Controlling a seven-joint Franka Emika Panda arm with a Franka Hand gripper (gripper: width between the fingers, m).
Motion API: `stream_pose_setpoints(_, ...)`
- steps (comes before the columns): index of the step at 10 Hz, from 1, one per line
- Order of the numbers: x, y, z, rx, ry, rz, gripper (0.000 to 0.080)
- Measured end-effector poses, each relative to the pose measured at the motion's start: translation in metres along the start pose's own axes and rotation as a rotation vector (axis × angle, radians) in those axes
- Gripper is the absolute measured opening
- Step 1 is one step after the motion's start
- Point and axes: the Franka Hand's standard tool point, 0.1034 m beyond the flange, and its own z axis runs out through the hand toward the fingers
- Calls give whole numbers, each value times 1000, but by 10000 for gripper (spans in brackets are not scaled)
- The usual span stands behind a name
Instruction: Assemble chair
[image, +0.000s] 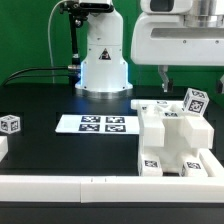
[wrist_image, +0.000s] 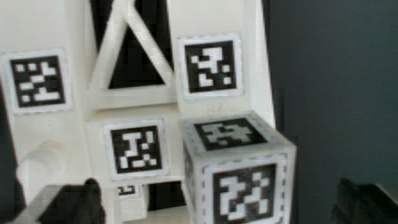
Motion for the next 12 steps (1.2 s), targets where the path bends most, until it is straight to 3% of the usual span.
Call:
stream_pose_setpoints(2, -5, -3, 9, 1, 41, -11, 649)
stream_pose_setpoints(6, -7, -4, 9, 4, 65, -16, 606)
stream_pose_setpoints(8, -7, -3, 9, 4, 66, -15, 292)
stream_pose_setpoints(12, -6, -3, 7, 8, 68, 19, 285)
